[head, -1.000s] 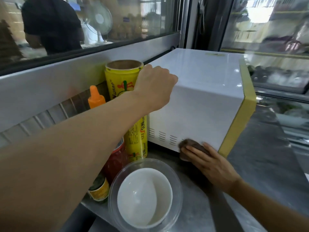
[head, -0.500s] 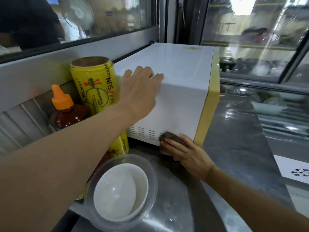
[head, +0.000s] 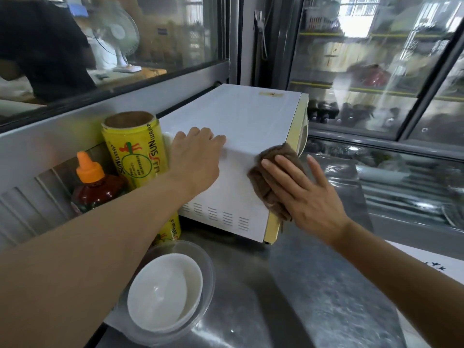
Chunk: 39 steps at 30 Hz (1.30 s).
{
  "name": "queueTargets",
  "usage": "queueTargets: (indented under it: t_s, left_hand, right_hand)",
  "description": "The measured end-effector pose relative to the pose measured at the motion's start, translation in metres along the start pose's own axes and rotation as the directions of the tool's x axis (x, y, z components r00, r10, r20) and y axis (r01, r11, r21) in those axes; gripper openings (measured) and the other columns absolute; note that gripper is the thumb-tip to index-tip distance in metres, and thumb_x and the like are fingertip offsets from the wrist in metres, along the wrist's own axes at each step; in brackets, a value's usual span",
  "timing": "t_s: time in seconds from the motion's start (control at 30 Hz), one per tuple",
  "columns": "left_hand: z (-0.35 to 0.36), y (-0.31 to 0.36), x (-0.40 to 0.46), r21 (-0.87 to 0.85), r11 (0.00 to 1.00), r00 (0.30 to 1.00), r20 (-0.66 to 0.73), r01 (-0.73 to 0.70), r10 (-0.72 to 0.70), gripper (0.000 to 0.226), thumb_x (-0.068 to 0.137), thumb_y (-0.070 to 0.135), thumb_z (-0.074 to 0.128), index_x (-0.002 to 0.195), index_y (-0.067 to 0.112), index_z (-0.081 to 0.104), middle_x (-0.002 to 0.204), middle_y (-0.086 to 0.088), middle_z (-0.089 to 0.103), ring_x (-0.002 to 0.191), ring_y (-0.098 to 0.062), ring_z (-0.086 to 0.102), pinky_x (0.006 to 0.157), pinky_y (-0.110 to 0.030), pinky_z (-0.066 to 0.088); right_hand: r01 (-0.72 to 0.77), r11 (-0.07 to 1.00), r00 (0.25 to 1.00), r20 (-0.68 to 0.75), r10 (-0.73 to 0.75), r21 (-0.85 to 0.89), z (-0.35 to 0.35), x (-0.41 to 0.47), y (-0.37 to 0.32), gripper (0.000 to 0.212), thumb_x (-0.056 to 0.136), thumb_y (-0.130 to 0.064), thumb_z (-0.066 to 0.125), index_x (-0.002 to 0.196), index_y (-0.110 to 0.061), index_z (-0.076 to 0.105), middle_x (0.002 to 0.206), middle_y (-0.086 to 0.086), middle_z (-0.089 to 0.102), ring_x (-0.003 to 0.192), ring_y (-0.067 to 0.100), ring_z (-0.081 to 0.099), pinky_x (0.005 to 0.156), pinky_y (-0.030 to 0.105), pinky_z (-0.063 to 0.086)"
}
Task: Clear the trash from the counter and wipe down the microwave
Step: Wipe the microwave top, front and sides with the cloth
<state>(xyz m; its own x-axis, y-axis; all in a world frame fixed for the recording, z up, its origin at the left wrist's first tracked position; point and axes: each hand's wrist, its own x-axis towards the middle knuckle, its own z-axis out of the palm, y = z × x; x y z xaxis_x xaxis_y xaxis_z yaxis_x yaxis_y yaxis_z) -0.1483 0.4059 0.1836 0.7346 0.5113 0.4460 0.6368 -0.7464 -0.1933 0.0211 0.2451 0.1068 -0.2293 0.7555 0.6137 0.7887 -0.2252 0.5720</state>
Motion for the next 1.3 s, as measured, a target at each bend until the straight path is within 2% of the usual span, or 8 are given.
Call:
queueTargets:
  t_s: [0.1, 0.27, 0.5, 0.7, 0.87, 1.03, 1.17, 1.3]
  left_hand:
    - [0.003, 0.0, -0.003, -0.004, 1.0, 1.0, -0.01, 0.005, -0.005, 0.055, 0.087, 0.008, 0.044, 0.14, 0.021, 0.037, 0.131, -0.005, 0.049, 0.116, -0.026, 0.046, 0.093, -0.04, 0.036]
    - [0.011, 0.004, -0.007, -0.013, 1.0, 1.0, -0.011, 0.02, -0.02, 0.061, 0.086, 0.008, 0.047, 0.143, 0.019, 0.03, 0.139, -0.006, 0.04, 0.127, -0.027, 0.039, 0.098, -0.041, 0.033]
    - [0.011, 0.019, -0.015, -0.094, 0.995, 0.998, -0.049, 0.043, -0.047, 0.071, 0.084, 0.006, 0.051, 0.147, 0.02, 0.022, 0.152, -0.005, 0.026, 0.136, -0.026, 0.028, 0.105, -0.043, 0.03]
    - [0.018, 0.025, -0.022, -0.134, 0.991, 0.995, -0.099, -0.015, 0.001, 0.071, 0.083, 0.005, 0.052, 0.146, 0.021, 0.023, 0.15, -0.002, 0.029, 0.138, -0.024, 0.026, 0.108, -0.043, 0.029]
    - [0.027, 0.022, -0.022, -0.135, 0.99, 0.99, -0.138, -0.033, 0.014, 0.075, 0.08, 0.002, 0.051, 0.147, 0.021, 0.023, 0.15, -0.001, 0.029, 0.136, -0.024, 0.027, 0.104, -0.042, 0.03]
    - [0.034, 0.024, -0.021, -0.184, 0.983, 0.987, -0.158, -0.01, -0.019, 0.075, 0.078, 0.0, 0.051, 0.145, 0.022, 0.028, 0.148, 0.0, 0.032, 0.134, -0.024, 0.028, 0.103, -0.039, 0.029]
    - [0.03, 0.022, -0.021, -0.155, 0.988, 0.989, -0.149, -0.015, -0.008, 0.074, 0.077, -0.001, 0.052, 0.143, 0.023, 0.03, 0.147, 0.001, 0.034, 0.132, -0.024, 0.031, 0.099, -0.04, 0.033]
    - [0.023, 0.023, -0.022, -0.166, 0.986, 0.995, -0.095, -0.005, -0.011, 0.075, 0.079, 0.0, 0.053, 0.145, 0.022, 0.027, 0.15, 0.001, 0.03, 0.136, -0.023, 0.028, 0.102, -0.04, 0.033]
  right_hand:
    - [-0.025, 0.999, 1.0, 0.007, 0.025, 0.028, 0.015, -0.021, -0.017, 0.051, 0.094, -0.013, 0.024, 0.144, -0.009, 0.028, 0.152, 0.002, 0.023, 0.146, 0.019, 0.0, 0.118, 0.044, -0.004]
    - [0.181, 0.983, 0.943, 0.284, -0.176, 0.008, 0.052, -0.075, -0.065, 0.081, 0.076, -0.023, 0.047, 0.149, -0.013, 0.012, 0.155, -0.003, 0.014, 0.146, 0.022, -0.004, 0.118, 0.043, -0.008]
    - [-0.082, 0.996, 0.996, -0.023, 0.083, 0.024, 0.007, -0.005, -0.023, 0.047, 0.103, -0.021, 0.014, 0.138, -0.01, 0.044, 0.152, 0.002, 0.033, 0.14, 0.023, 0.023, 0.116, 0.044, 0.003]
    - [-0.003, 0.999, 1.0, 0.025, 0.002, 0.043, 0.025, -0.026, -0.031, 0.047, 0.1, -0.018, 0.016, 0.143, -0.009, 0.032, 0.153, 0.002, 0.026, 0.145, 0.021, 0.01, 0.117, 0.042, 0.004]
    - [0.154, 0.983, 0.958, 0.227, -0.174, 0.102, 0.064, -0.086, -0.07, 0.075, 0.083, -0.021, 0.031, 0.151, -0.014, -0.001, 0.154, -0.002, 0.024, 0.144, 0.019, 0.008, 0.118, 0.037, 0.001]
    - [0.284, 0.948, 0.898, 0.306, -0.315, 0.143, 0.081, -0.071, -0.105, 0.044, 0.085, -0.02, 0.043, 0.124, -0.016, 0.062, 0.137, -0.002, 0.053, 0.13, 0.019, 0.046, 0.117, 0.037, 0.0]
    - [0.249, 0.946, 0.894, 0.326, -0.307, 0.208, 0.082, -0.072, -0.107, 0.04, 0.085, -0.023, 0.052, 0.123, -0.013, 0.063, 0.135, -0.003, 0.056, 0.128, 0.015, 0.049, 0.118, 0.036, 0.0]
    - [0.309, 0.935, 0.861, 0.367, -0.353, 0.175, 0.072, -0.104, -0.08, 0.035, 0.082, -0.025, 0.063, 0.116, -0.016, 0.068, 0.14, -0.003, 0.05, 0.141, 0.02, 0.026, 0.118, 0.039, -0.003]
